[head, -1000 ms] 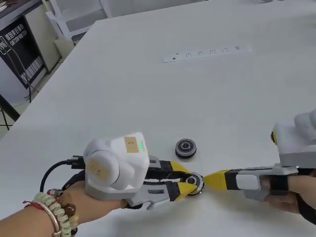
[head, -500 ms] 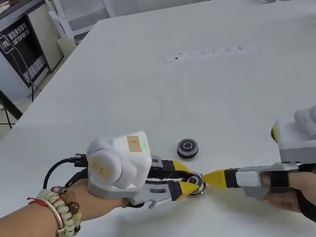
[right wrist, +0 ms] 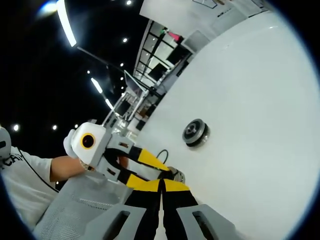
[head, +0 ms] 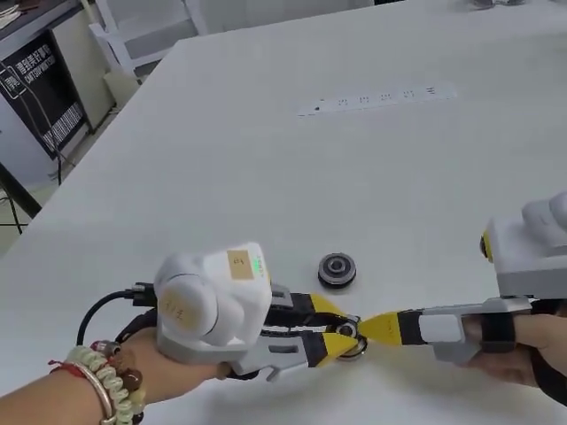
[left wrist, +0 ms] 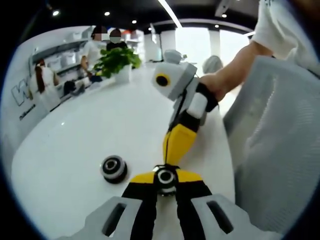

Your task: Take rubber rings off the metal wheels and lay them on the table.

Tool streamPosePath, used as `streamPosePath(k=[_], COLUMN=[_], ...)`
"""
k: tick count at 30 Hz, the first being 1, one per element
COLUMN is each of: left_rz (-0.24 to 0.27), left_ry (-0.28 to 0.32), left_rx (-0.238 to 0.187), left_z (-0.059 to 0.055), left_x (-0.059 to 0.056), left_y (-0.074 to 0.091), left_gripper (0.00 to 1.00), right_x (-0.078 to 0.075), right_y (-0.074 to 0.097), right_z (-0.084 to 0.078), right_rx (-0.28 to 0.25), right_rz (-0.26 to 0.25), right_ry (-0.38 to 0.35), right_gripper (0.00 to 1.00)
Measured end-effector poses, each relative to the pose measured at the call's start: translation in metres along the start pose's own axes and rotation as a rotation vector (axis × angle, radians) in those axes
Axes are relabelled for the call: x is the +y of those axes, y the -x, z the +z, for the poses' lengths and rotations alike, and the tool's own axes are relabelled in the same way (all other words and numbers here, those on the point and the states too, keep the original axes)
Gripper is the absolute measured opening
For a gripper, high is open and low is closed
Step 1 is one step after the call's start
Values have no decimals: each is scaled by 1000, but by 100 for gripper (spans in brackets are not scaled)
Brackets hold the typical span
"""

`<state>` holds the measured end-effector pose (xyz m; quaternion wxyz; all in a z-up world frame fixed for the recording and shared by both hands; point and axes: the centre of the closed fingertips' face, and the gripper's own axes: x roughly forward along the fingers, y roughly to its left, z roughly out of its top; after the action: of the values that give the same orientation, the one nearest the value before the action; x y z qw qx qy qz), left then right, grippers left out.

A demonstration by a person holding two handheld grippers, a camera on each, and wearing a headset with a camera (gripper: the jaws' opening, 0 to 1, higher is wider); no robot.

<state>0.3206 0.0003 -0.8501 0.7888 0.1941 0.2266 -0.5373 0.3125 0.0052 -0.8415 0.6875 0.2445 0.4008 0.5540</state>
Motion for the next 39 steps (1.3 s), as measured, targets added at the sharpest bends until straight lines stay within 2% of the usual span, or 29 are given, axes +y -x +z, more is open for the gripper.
streamPosePath(k=[9, 18, 26, 33, 39], left_rz=[1, -3, 2, 1, -3], left_ry=[0, 13, -5, 11, 7], left_rx=[-2, -5, 16, 24, 23], left_z=[0, -1, -4, -7, -6], left_x=[0, 0, 1, 3, 2], left_y=[0, 1, 5, 10, 9], left_gripper=[14, 14, 15, 14, 14], right_x=[7, 8, 3, 2, 5], right_y=[-3, -4, -3, -3, -4], right_z=[0, 0, 3, 4, 4], right_rx=[1, -37, -54, -66, -67], right_rz=[26, 62, 43, 35, 45], right_ry=[19, -62, -45, -47, -60], right_gripper=[0, 0, 0, 0, 0])
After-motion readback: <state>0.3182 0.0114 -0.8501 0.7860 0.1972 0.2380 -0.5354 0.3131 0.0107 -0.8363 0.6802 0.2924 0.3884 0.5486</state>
